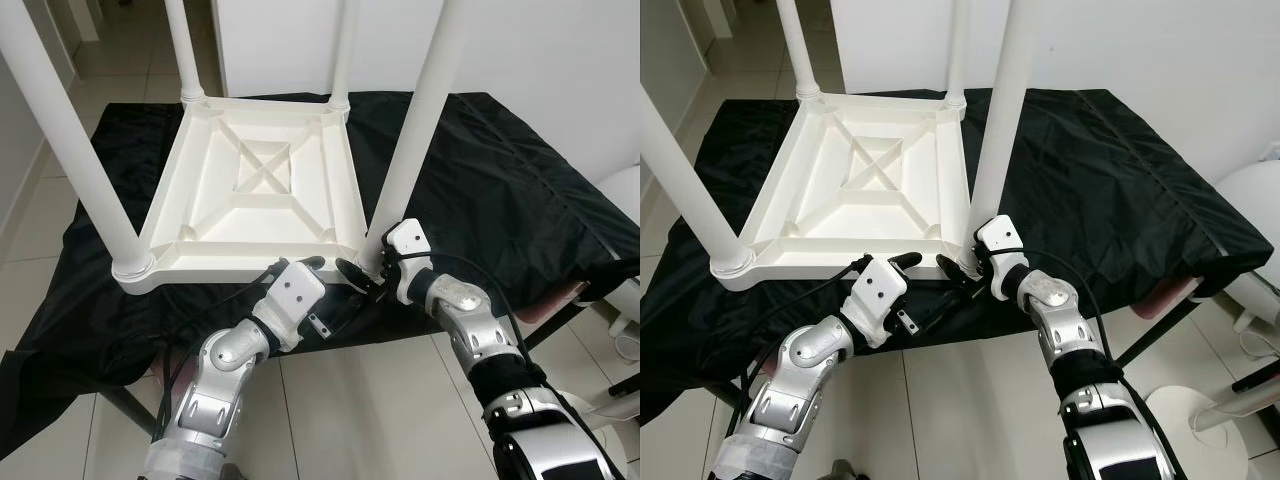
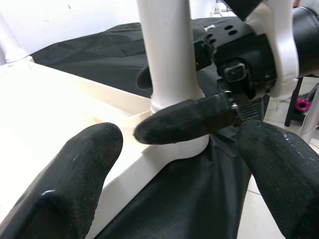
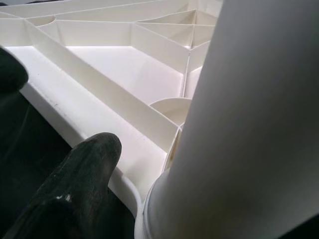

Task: Building children table

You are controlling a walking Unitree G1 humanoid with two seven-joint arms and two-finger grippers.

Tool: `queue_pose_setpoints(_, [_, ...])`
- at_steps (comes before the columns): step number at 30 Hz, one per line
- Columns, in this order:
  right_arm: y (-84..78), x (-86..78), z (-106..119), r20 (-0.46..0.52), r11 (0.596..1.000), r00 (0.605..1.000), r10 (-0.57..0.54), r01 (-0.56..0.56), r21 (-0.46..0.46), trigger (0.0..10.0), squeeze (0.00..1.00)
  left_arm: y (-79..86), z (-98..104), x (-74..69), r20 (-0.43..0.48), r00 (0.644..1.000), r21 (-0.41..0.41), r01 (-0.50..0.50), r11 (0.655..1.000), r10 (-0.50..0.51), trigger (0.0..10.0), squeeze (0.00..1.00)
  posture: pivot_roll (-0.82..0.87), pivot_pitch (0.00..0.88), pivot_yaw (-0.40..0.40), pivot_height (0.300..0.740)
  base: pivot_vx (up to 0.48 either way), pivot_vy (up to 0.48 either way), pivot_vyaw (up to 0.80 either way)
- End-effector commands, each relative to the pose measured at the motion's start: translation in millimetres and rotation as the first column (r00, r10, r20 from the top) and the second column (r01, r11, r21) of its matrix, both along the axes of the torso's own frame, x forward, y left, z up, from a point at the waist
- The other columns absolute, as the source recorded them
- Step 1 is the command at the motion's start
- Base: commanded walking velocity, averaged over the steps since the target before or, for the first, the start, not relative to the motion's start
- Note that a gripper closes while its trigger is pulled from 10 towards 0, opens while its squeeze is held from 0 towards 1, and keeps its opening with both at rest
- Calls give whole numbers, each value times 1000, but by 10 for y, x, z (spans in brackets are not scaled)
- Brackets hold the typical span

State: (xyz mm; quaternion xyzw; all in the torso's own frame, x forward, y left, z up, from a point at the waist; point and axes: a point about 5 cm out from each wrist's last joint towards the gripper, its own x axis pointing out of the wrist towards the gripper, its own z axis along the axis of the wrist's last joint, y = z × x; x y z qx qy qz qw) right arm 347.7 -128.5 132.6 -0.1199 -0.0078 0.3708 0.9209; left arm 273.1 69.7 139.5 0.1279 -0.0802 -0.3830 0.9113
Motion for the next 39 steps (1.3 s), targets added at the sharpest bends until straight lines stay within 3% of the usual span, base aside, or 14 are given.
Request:
queue_pose_setpoints(1, [-13,-2,-88,-57,999,998,35,-36,-9,0,0,40,-9,25,18,993,-19,-114,993,114,10000,0,-13,0,-52,740,0,0,0])
queue_pose_setpoints(13, [-92,11,-162,-84,1000,996,3,-1,24,0,0,64,-21,6,13,993,-18,-116,993,116,10000,0,-17,5,-49,740,0,0,0])
queue_pose_setpoints(15, [-98,13,-161,-93,999,996,-8,12,45,392,0,64,-22,9,12,993,-18,-116,993,116,10000,0,-21,7,-48,740,0,0,0])
queue_pose_setpoints(16, [-97,11,-157,-96,998,995,-8,14,60,10000,0,63,-21,11,11,993,-19,-115,993,115,10000,0,-25,10,-47,740,0,0,0])
queue_pose_setpoints(21, [-91,13,-132,-85,994,996,-37,45,95,10000,0,55,-20,9,10,994,-20,-112,993,112,10000,0,-29,15,-47,740,0,0,0])
queue_pose_setpoints(25, [-66,-3,-135,-77,974,983,-166,176,143,10000,0,44,-19,9,8,993,-26,-114,993,114,10000,0,-33,20,-52,740,0,0,0])
queue_pose_setpoints(29, [-8,-49,-145,-77,956,974,-212,223,190,10000,0,41,-21,7,6,993,-30,-116,993,116,10000,0,-38,22,-53,740,0,0,0])
queue_pose_setpoints(31, [79,-135,-151,-77,912,946,-314,323,254,10000,0,26,-37,-4,0,994,-31,-112,993,112,10000,0,-42,26,-50,740,0,0,0])
queue_pose_setpoints(32, [79,-135,-151,-77,912,946,-314,323,254,10000,0,26,-37,-4,0,994,-31,-112,993,112,10000,0,-42,26,-50,740,0,0,0])
queue_pose_setpoints(34, [90,-225,-117,-65,845,895,-441,438,306,10000,0,24,-39,-8,-2,994,-30,-108,994,108,10000,0,-48,30,-46,740,0,0,0])
queue_pose_setpoints(36, [90,-225,-117,-65,845,895,-441,438,306,10000,0,24,-39,-8,-2,994,-30,-108,994,108,10000,0,-48,30,-46,740,0,0,0])
queue_pose_setpoints(37, [76,-273,-117,-71,804,859,-508,502,319,10000,0,27,-35,-5,-2,994,-30,-107,994,107,10000,0,-54,35,-45,740,0,0,0])
queue_pose_setpoints(39, [76,-273,-117,-71,804,859,-508,502,319,10000,0,27,-35,-5,-2,994,-30,-107,994,107,10000,0,-54,35,-45,740,0,0,0])
